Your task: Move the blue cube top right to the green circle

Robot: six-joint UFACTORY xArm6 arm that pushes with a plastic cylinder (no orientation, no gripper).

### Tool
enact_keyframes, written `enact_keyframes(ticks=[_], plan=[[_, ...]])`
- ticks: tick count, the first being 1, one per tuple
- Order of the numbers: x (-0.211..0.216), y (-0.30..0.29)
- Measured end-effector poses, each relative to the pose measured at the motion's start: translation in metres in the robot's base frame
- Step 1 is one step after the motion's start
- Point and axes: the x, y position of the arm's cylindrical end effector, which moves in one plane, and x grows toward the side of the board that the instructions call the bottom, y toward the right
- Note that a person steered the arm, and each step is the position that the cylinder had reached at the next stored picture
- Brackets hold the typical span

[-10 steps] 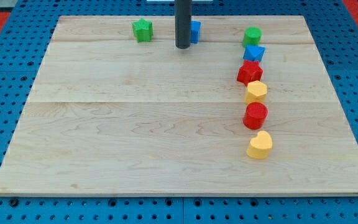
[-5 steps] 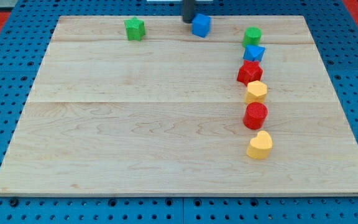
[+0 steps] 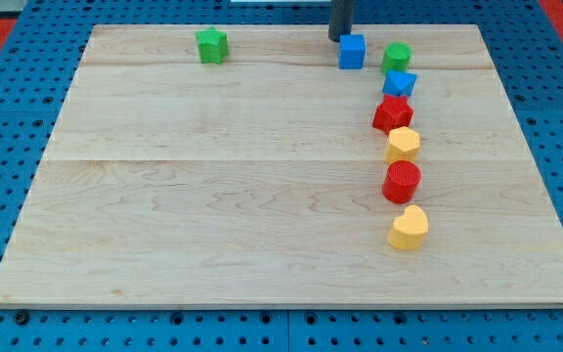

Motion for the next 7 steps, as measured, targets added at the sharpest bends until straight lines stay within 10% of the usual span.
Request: enact_keyframes(ticks=[4, 7], plan=[[0.048, 0.003], [0.002, 0.024]])
